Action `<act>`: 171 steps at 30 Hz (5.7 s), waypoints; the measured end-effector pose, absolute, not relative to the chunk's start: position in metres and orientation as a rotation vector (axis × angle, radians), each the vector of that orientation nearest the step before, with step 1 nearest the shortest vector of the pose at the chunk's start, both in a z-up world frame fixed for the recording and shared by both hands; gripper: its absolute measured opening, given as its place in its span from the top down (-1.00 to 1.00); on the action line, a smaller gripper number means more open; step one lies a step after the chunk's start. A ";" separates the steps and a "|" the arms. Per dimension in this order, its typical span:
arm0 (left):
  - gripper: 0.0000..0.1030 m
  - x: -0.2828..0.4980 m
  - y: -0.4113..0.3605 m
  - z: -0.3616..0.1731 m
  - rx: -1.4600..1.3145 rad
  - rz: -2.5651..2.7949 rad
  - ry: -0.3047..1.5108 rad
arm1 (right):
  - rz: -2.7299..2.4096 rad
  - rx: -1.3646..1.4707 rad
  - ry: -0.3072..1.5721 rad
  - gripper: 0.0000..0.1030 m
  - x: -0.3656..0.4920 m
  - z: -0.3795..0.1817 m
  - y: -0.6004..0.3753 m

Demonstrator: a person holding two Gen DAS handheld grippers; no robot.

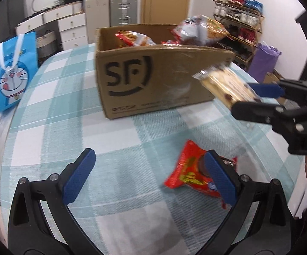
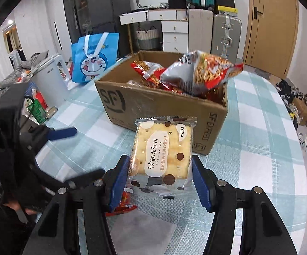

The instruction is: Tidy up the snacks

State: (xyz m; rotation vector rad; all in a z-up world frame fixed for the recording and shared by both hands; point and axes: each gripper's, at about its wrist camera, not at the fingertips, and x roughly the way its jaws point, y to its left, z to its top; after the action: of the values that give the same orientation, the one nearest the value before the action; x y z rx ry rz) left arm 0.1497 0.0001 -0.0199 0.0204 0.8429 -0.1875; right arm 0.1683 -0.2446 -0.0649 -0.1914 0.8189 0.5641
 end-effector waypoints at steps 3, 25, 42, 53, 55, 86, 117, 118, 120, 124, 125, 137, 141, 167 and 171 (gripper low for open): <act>-0.98 0.149 -0.014 -0.025 0.056 -0.230 0.861 | 0.563 -0.189 0.820 -0.14 0.169 -0.064 -0.244; -0.98 0.152 -0.054 -0.043 0.117 -0.359 0.905 | 0.562 -0.186 0.827 -0.14 0.172 -0.069 -0.247; 0.07 0.152 -0.071 -0.049 0.140 -0.429 0.884 | 0.569 -0.183 0.818 -0.14 0.169 -0.068 -0.245; 0.07 0.159 -0.048 -0.035 0.085 -0.366 0.803 | 0.582 -0.170 0.788 -0.14 0.166 -0.060 -0.249; 0.07 0.159 -0.044 -0.031 0.074 -0.354 0.790 | 0.587 -0.168 0.783 -0.14 0.165 -0.059 -0.249; 0.07 0.177 0.026 0.052 -0.089 -0.160 0.620 | 0.579 -0.007 0.604 -0.14 0.173 -0.015 -0.273; 0.07 0.259 0.023 0.062 -0.057 -0.030 0.631 | 0.538 -0.031 0.625 -0.14 0.266 0.016 -0.221; 0.07 0.261 0.021 0.061 -0.049 -0.028 0.630 | 0.535 -0.038 0.626 -0.14 0.268 0.016 -0.220; 0.07 0.265 0.017 0.060 -0.038 -0.029 0.630 | 0.528 -0.054 0.627 -0.14 0.271 0.016 -0.216; 0.07 0.274 0.011 0.056 -0.040 -0.035 0.639 | 0.511 -0.066 0.628 -0.14 0.281 0.015 -0.213; 0.07 0.275 0.009 0.055 -0.037 -0.038 0.642 | 0.508 -0.058 0.640 -0.14 0.284 0.014 -0.212; 0.06 0.287 0.000 0.040 -0.029 -0.045 0.668 | 0.504 -0.049 0.674 -0.14 0.295 -0.001 -0.214; -0.06 0.285 0.007 0.039 -0.048 -0.051 0.675 | 0.514 -0.059 0.651 -0.25 0.286 0.004 -0.218; -0.99 0.204 0.046 0.065 -0.149 -0.058 0.531 | 0.619 0.013 0.556 -0.99 0.217 -0.010 -0.275; -0.99 0.194 0.051 0.064 -0.156 -0.048 0.517 | 0.625 0.023 0.529 -0.99 0.206 -0.020 -0.280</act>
State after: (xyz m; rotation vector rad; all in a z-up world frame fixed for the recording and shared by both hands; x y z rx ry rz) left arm 0.1944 0.0513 0.0638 -0.1563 0.5172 -0.0477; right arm 0.2062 -0.2799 -0.0199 0.0227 0.5295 0.6254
